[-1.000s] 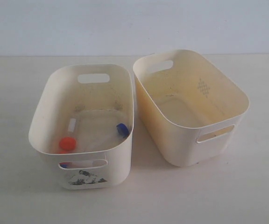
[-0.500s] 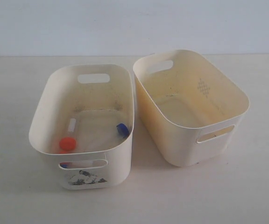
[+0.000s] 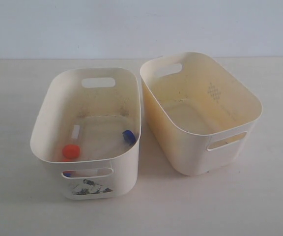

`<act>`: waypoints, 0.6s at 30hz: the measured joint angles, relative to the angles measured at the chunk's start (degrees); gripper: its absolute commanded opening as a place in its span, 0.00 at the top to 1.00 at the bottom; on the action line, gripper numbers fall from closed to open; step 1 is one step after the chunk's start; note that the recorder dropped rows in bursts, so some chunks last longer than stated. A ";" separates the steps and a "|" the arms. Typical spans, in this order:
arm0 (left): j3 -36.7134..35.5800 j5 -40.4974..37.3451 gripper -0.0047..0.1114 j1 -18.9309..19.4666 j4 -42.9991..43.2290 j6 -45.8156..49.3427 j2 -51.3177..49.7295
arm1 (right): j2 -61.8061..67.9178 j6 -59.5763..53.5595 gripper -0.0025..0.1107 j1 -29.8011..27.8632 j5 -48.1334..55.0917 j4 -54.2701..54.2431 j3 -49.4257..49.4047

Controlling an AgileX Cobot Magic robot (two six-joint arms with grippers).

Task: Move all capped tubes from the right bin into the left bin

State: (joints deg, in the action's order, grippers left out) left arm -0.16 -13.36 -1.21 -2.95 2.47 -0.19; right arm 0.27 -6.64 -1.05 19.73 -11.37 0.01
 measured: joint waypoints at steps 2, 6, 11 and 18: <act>0.00 0.00 0.92 0.00 0.00 0.00 0.00 | 0.00 0.79 0.98 0.00 0.00 0.74 0.00; 0.00 0.00 0.92 0.00 0.00 0.00 0.00 | 0.00 5.21 0.98 0.00 0.00 4.36 0.00; 0.00 0.00 0.92 0.00 0.00 0.00 0.00 | 0.00 6.95 0.98 0.00 0.00 5.74 0.00; 0.00 0.00 0.92 0.00 0.00 0.00 0.00 | 0.00 6.64 0.98 0.00 0.00 6.06 0.00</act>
State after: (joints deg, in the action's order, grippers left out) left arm -0.16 -13.36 -1.21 -2.95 2.47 -0.19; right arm 0.27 0.00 -1.05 19.73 -5.31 0.01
